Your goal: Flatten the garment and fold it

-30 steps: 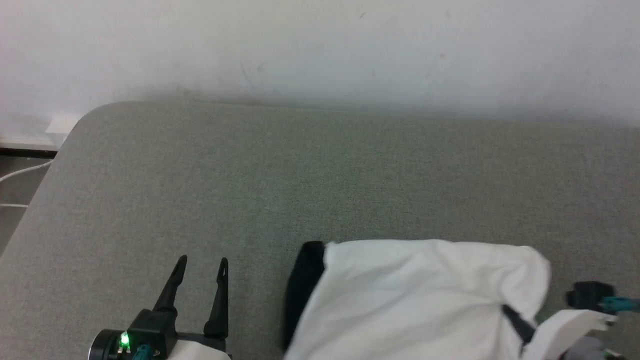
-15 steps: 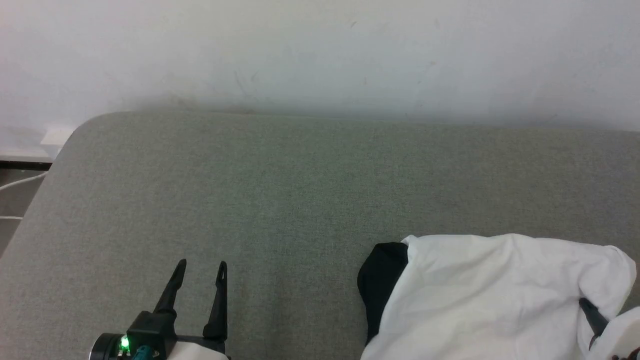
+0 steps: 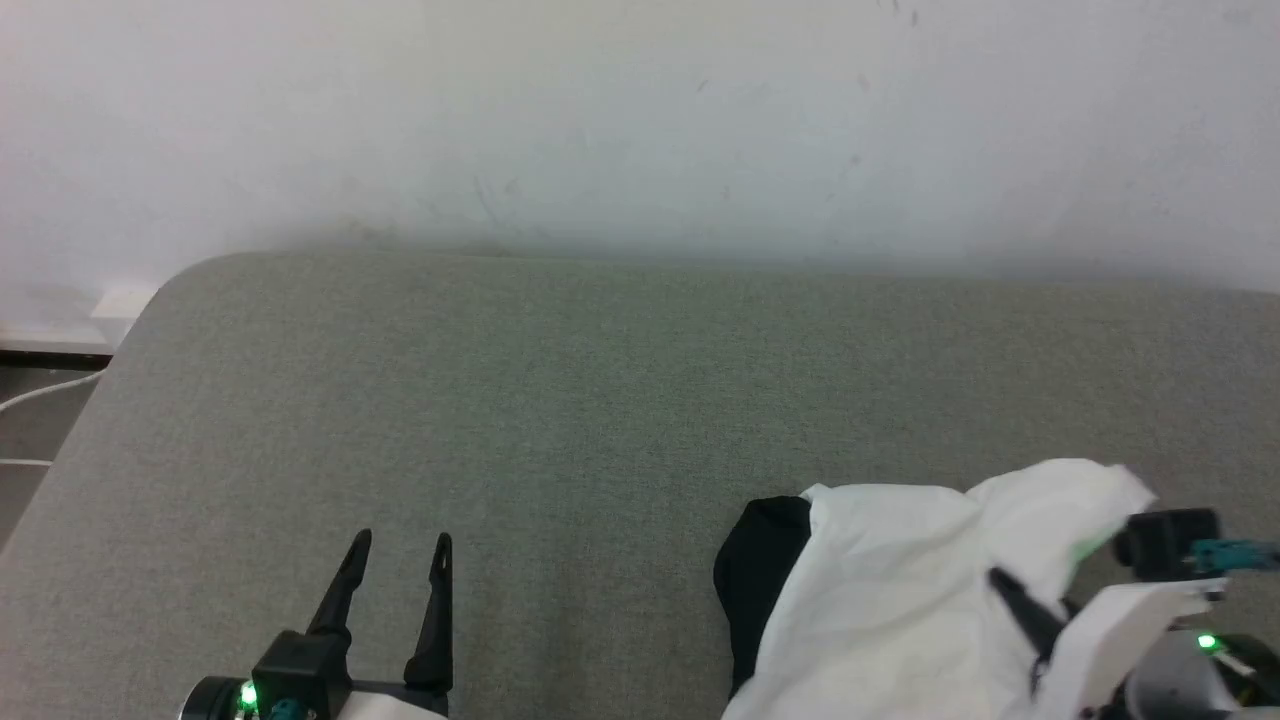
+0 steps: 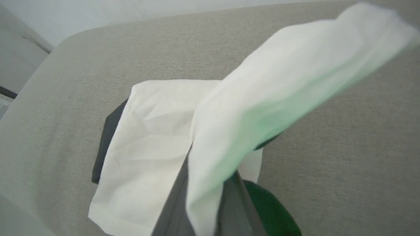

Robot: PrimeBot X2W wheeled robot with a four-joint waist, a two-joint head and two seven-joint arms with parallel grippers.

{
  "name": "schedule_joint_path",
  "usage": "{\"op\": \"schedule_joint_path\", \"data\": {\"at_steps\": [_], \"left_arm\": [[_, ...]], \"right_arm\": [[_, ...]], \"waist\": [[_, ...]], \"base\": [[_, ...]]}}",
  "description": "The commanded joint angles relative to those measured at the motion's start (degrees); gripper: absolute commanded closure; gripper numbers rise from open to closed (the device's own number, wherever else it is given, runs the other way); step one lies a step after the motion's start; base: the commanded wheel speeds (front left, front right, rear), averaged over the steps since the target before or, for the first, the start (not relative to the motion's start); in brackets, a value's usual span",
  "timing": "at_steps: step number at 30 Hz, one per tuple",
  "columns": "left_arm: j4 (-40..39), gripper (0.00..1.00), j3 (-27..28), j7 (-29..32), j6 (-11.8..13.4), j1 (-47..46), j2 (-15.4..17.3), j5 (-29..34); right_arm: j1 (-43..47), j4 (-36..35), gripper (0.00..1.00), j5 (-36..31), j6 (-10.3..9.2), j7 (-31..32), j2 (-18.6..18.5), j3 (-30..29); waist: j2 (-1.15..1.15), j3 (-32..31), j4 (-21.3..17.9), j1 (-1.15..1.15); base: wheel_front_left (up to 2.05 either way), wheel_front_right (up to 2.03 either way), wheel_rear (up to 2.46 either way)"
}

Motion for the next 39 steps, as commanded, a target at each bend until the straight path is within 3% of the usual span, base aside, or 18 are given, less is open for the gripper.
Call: {"op": "schedule_joint_path", "data": {"at_steps": [1,11,18,19,20,32,36,39], "left_arm": [[0.06,0.0,0.33,-0.27,-0.39,0.67,-0.28,0.58],[0.25,0.0,0.54,-0.27,-0.83,0.84,-0.57,1.09],[0.79,0.0,0.34,-0.27,-1.28,0.28,-0.67,1.34],[0.85,0.0,0.4,-0.27,-1.29,0.19,-0.68,1.35],[0.88,0.0,0.44,-0.27,-1.3,0.1,-0.7,1.35],[1.55,0.0,0.72,-0.27,-1.23,-0.1,-0.95,1.52],[1.6,0.0,0.58,-0.27,-1.27,-0.08,-1.01,1.63],[1.36,0.0,0.59,-0.27,-1.21,-0.01,-1.09,1.59]], "right_arm": [[0.18,-0.7,1.0,-0.34,-0.04,0.86,1.29,1.22],[-3.5,3.83,1.0,-3.21,-0.04,1.83,7.86,8.26],[-6.37,12.34,1.0,-4.43,-0.04,-0.62,9.4,9.63],[-6.78,13.32,0.64,-4.81,-0.04,-1.26,9.5,9.95],[-7.15,14.11,0.0,-5.01,-0.04,-1.86,9.59,10.5],[-9.59,12.33,0.0,-2.64,-0.04,-2.32,10.17,22.51],[-10.87,9.57,0.0,-2.95,-0.04,-3.6,9.97,23.38],[-13.1,7.17,0.0,-5.46,-0.04,-6.96,7.67,23.02]], "waist": [[0.0,-0.32,0.49,0.0],[0.0,-0.56,4.07,0.0],[0.0,0.21,6.59,0.0],[0.0,0.34,6.84,0.0],[0.0,0.46,7.03,0.0],[0.0,0.49,5.48,0.0],[0.0,-0.21,4.06,0.0],[0.0,-0.62,2.85,0.0]], "base": [[0.0,0.0,0.0],[0.0,0.0,0.0],[0.0,0.0,0.0],[0.0,0.0,0.0],[0.0,0.0,0.0],[0.0,0.0,0.0],[0.0,0.0,0.0],[0.0,0.0,0.0]]}}
